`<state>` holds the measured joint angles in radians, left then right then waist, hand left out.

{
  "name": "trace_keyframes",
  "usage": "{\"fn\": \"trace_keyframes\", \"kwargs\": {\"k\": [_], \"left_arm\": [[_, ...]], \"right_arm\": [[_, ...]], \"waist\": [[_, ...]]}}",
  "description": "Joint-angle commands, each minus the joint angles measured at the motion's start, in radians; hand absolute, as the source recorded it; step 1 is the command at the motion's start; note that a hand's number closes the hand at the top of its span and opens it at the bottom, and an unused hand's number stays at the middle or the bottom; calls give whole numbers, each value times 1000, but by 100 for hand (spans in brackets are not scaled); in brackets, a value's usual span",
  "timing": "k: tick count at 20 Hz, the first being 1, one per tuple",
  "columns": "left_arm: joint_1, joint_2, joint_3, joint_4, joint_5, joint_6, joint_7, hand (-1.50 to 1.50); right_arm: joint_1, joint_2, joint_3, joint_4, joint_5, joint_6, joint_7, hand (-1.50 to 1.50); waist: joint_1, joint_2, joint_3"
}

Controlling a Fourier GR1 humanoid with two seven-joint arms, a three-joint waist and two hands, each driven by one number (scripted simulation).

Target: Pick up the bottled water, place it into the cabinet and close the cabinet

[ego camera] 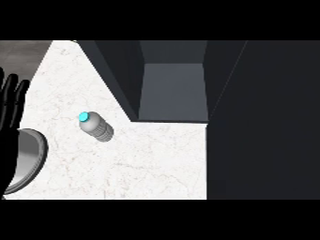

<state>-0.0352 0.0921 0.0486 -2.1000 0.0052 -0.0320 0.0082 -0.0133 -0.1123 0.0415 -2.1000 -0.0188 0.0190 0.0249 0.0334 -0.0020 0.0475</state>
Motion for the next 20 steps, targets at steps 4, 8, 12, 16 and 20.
{"fn": "trace_keyframes", "kwargs": {"k": [4, 8, 12, 16, 20], "left_arm": [[-113, 4, -60, 61, -18, -24, 21, -150], [52, -89, -88, 207, 193, 64, 121, -150], [83, -91, -92, 106, 254, 82, 262, -150], [168, -91, -135, 15, 255, 98, 277, -150], [187, -77, -93, 72, 286, 36, 222, -150]], "right_arm": [[115, -2, 41, -147, 50, 2, -6, -150], [169, 107, 81, -43, -157, -1, 103, -150], [275, 97, 88, -178, -234, -3, 206, -150], [357, 80, 79, -203, -265, 44, 153, -150], [486, 111, 165, -214, -215, 49, 70, -150]], "waist": [[-57, 0, -48], [-54, 16, -49], [-43, -4, -47], [-35, 0, -47], [-37, 0, -48]]}}
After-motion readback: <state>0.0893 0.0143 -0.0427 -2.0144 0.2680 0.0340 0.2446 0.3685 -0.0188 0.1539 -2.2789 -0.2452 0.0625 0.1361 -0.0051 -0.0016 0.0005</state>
